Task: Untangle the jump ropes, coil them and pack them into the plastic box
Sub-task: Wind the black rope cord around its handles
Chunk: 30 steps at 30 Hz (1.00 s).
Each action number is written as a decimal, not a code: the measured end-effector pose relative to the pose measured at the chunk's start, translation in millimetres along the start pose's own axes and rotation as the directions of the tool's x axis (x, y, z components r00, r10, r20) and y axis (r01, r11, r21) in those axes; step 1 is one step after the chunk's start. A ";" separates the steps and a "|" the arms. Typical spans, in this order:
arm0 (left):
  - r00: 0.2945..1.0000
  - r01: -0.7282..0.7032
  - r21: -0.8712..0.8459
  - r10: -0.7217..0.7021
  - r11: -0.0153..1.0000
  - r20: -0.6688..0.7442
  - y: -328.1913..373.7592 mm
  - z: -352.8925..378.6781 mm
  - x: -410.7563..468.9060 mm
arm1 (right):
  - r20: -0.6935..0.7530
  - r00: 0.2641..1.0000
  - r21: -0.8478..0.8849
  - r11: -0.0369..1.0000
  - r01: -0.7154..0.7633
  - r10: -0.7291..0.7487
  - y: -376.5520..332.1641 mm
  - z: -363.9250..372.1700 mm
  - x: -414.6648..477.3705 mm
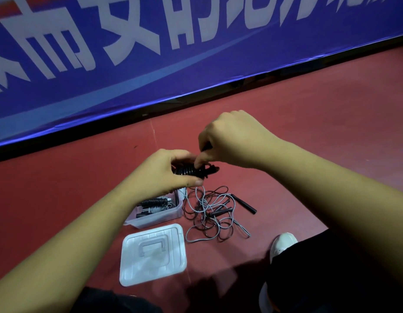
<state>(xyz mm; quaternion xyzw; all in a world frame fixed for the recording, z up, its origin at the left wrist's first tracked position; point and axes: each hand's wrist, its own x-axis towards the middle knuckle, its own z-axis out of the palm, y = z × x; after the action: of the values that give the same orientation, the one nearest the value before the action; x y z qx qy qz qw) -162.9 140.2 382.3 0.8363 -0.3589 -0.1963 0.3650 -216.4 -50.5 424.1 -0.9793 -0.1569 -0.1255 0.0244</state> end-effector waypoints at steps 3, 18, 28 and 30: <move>0.999 0.003 -0.078 -0.005 0.997 -0.035 -4.2 0.5 -1.9 | 0.056 0.991 0.177 0.975 -0.132 0.124 7.8 0.0 2.0; 0.995 -0.020 -0.627 -0.046 0.779 -0.089 6.2 11.2 -7.2 | 0.186 0.949 0.786 0.542 -0.299 0.255 21.4 18.9 3.9; 0.989 -0.134 -0.701 0.049 0.700 -0.140 12.7 14.0 -12.0 | 0.369 0.917 0.878 0.264 -0.398 0.155 26.7 33.8 1.7; 0.991 -0.126 -0.729 0.048 0.673 -0.128 10.6 12.1 -10.0 | 0.363 0.923 0.880 0.278 -0.385 0.127 29.5 34.5 0.3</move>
<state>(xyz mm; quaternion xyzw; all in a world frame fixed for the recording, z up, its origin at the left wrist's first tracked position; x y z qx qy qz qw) -181.6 136.9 383.0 0.6098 -0.2708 -0.2649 0.6962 -198.6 -75.4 390.6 -0.8005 -0.0413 0.1042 0.5888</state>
